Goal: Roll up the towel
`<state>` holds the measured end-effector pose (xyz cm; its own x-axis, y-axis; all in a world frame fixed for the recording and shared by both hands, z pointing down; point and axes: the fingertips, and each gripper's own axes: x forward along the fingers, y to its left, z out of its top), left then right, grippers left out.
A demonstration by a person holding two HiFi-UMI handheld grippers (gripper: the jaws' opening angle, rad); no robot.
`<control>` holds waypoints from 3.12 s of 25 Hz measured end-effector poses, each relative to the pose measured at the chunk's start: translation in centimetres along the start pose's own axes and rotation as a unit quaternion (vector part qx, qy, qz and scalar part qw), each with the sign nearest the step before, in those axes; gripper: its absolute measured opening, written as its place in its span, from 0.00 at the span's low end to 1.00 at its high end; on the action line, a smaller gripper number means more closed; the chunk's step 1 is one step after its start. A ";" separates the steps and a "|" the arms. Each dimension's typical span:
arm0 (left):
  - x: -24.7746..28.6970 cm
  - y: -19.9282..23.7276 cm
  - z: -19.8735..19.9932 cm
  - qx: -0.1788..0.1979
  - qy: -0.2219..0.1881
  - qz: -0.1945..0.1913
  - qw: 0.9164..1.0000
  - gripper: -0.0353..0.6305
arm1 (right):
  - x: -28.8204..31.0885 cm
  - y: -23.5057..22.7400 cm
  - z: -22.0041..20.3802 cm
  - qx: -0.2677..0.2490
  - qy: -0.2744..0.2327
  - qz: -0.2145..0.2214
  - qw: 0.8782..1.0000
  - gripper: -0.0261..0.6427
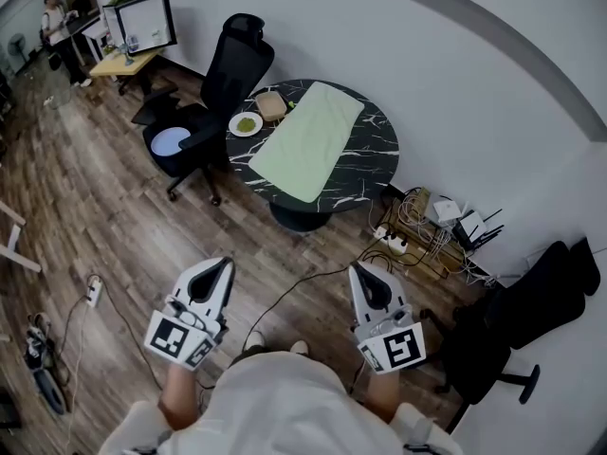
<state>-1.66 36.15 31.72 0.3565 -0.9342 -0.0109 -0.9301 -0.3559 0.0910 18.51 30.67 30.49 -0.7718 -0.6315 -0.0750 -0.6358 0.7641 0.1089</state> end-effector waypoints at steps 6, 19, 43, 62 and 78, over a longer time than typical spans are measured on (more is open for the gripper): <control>-0.4 0.2 -0.1 0.000 0.003 0.004 1.000 0.06 | -0.4 0.5 0.5 0.012 -0.017 -0.004 1.000 0.06; -0.8 -0.2 -0.5 -0.003 0.005 -0.001 1.000 0.06 | -1.2 0.9 0.3 0.016 -0.023 -0.009 1.000 0.20; 1.6 -2.9 -1.5 0.003 0.005 0.061 0.998 0.43 | -4.6 -5.9 -1.5 0.024 -0.027 -0.023 0.999 0.26; 10.0 9.1 -3.0 0.005 0.006 0.060 0.998 0.56 | 5.4 -10.8 -5.2 0.027 -0.016 -0.094 0.995 0.49; 27.3 32.5 -5.3 -0.024 0.062 -0.081 0.995 0.55 | 31.9 -14.1 -8.3 0.027 0.045 -0.171 0.984 0.49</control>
<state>-21.65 -0.80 39.65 0.5117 -0.8542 0.0927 -0.8556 -0.4968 0.1452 2.96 -1.36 34.84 -0.5096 -0.8604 -0.0099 -0.8599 0.5088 0.0401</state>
